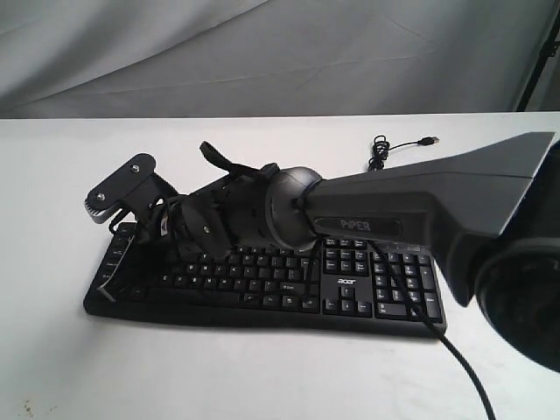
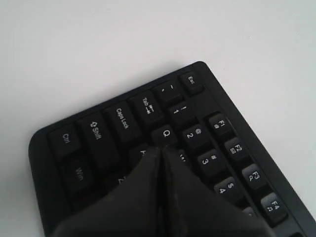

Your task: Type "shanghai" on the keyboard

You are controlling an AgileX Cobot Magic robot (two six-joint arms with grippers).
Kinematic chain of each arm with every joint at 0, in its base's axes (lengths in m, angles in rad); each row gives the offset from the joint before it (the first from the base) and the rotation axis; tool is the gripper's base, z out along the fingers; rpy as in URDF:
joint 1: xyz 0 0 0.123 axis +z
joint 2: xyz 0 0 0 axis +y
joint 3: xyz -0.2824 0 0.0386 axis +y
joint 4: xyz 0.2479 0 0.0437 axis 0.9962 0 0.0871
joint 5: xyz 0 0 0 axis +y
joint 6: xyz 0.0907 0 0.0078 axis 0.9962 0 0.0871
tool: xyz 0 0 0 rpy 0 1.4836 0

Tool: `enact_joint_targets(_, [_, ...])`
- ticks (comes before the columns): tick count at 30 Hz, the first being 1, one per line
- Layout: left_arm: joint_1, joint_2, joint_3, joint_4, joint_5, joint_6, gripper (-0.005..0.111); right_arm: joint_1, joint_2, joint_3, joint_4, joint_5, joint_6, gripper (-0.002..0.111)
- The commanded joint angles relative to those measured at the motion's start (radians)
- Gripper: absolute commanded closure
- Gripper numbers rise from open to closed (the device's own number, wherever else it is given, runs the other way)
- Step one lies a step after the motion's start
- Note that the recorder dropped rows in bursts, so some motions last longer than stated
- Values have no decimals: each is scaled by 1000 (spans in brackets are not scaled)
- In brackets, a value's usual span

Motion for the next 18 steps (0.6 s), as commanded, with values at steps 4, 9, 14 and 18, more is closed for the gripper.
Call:
enact_joint_targets(4, [-4,-3,4,1,-5,-3,107,6,23,-6,5,-37,-22,108])
enact_joint_targets(9, [-4,-3,4,1,-5,-3,107,6,30,-6,5,-44,-31,108])
enact_joint_targets(14, [-4,-3,4,1,-5,-3,107,6,32,-6,12,-61,-31,108])
enact_joint_targets(18, [-4,-3,4,1,-5,-3,107,6,34,-6,12,-63,-31,108])
